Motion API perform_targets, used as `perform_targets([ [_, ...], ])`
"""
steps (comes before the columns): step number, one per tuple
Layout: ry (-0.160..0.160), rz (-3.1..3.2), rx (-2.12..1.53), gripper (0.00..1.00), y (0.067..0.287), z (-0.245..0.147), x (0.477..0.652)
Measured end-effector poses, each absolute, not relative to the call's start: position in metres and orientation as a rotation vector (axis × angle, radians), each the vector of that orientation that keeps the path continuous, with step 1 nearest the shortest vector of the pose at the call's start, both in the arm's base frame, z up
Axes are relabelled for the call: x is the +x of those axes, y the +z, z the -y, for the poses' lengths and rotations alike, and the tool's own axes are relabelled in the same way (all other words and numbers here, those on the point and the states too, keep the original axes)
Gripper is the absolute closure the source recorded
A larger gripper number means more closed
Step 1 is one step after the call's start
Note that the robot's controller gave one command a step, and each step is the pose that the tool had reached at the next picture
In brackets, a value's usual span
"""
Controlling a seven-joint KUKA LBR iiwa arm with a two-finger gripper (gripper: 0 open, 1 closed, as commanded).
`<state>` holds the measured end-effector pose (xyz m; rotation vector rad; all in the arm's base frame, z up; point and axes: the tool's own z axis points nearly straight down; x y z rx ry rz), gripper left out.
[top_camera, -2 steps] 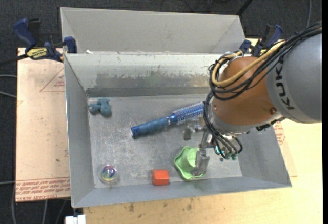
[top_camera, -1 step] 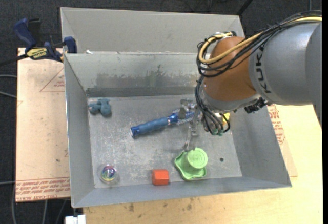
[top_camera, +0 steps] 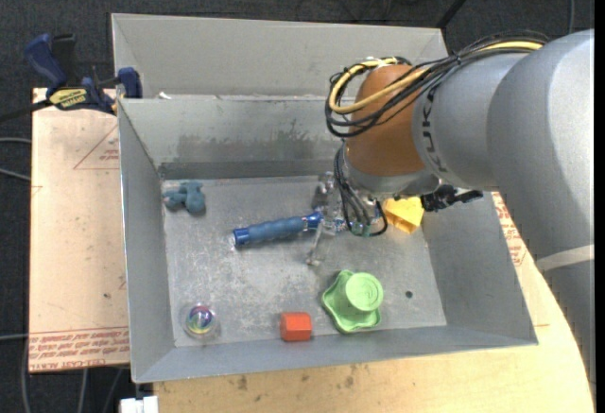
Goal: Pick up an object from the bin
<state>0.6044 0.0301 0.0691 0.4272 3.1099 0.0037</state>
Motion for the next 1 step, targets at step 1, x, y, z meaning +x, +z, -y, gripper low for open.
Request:
perform_targets([
  [1, 0.002, -3.109, 0.427, 1.0, 0.0705, -0.0297, 0.6049],
])
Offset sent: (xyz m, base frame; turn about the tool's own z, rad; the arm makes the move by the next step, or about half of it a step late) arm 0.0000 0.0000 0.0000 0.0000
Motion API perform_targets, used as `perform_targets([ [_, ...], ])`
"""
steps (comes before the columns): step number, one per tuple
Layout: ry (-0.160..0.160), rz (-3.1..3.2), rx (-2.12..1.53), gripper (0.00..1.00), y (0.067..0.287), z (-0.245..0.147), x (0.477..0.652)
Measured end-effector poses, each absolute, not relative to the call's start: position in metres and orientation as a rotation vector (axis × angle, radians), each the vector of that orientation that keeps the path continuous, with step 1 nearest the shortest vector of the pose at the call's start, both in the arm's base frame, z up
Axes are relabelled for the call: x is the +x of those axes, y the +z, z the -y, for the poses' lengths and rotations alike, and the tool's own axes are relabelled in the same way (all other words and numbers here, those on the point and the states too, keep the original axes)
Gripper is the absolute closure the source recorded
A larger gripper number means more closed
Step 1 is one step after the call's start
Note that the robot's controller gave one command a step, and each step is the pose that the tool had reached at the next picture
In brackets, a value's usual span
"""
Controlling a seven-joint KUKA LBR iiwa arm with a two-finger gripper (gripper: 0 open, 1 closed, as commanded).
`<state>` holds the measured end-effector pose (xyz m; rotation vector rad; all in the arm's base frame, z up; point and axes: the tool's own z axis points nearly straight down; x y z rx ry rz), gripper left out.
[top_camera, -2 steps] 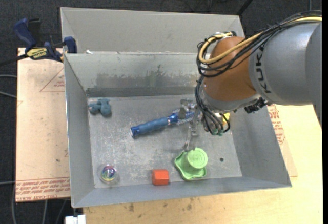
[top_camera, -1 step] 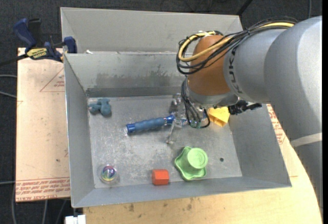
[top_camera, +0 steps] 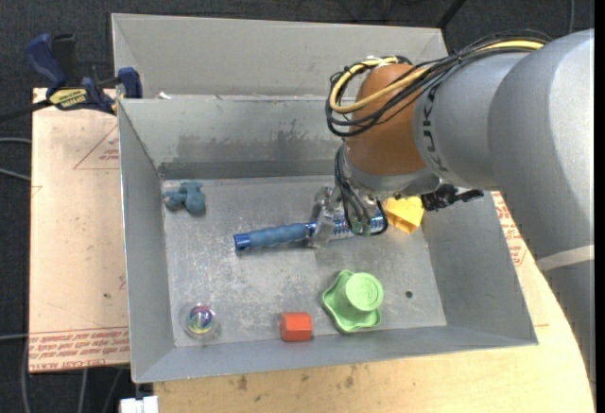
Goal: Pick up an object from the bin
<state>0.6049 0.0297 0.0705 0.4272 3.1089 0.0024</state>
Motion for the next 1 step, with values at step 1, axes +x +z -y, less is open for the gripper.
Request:
perform_targets([
  [1, 0.005, -3.101, 0.442, 1.0, 0.2229, -0.0478, 0.6078],
])
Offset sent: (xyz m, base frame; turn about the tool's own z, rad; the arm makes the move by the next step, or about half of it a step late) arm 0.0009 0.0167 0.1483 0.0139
